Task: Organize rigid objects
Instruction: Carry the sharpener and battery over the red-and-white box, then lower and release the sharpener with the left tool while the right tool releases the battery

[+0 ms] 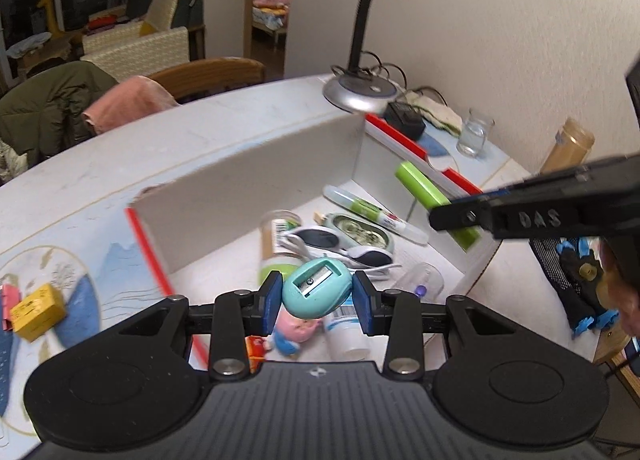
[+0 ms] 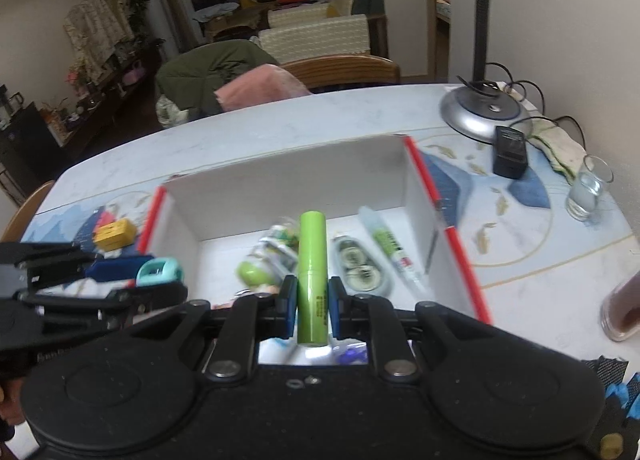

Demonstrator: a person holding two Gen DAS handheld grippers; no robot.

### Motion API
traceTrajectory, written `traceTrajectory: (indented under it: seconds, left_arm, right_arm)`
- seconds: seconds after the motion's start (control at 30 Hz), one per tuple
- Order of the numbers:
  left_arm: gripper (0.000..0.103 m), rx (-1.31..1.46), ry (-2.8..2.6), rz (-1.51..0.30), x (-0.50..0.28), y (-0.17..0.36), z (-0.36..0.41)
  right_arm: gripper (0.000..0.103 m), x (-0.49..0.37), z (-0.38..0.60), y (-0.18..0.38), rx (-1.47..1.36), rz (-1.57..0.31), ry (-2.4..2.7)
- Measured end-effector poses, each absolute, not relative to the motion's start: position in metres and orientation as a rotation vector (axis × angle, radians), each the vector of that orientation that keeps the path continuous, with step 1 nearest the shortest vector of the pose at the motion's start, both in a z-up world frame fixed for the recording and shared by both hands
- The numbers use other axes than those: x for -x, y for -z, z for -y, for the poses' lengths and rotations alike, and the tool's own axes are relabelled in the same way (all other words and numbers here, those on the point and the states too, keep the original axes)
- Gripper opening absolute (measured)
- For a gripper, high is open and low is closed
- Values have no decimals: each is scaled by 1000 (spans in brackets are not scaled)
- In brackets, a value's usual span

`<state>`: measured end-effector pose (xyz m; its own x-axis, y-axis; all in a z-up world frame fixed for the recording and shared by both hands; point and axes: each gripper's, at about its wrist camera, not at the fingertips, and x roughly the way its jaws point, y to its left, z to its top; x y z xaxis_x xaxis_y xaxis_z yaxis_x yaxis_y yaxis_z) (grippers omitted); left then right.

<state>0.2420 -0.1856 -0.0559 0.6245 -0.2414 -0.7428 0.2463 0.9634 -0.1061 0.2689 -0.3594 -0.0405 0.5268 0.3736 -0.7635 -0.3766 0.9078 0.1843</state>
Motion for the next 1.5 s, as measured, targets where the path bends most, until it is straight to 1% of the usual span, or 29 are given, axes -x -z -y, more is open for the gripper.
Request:
traceTrajectory:
  seconds: [0.2,0.5,1.03,1.13,1.2,1.3,1.5]
  left_arm:
    - [37,-29,308,-899,-261,71,212]
    - [37,-42,296,-962,-288,95,231]
    - [37,-73,285,-1040,-315,115,245]
    - [37,-82,288,-1061,-318,118,246]
    - [37,-82,293,-1083,-319,121,246]
    - [37,-84,301,-1106,-318,125,248]
    - [38,-64,309,-1101,-317,123,245]
  right_arm:
    - [15,-298,364,57,21,-935,-456]
    - [15,-336,352,88,49,-998,-480]
    - [15,-353,343,117,95,-1083,-496]
    - [19,-353,344,117,91,-1079,-495]
    - [25,-353,344,116,88,-1081,-495]
    - [27,-352,345,115,83,-1082,-497]
    - [37,-348,346,110,75,-1069,-506]
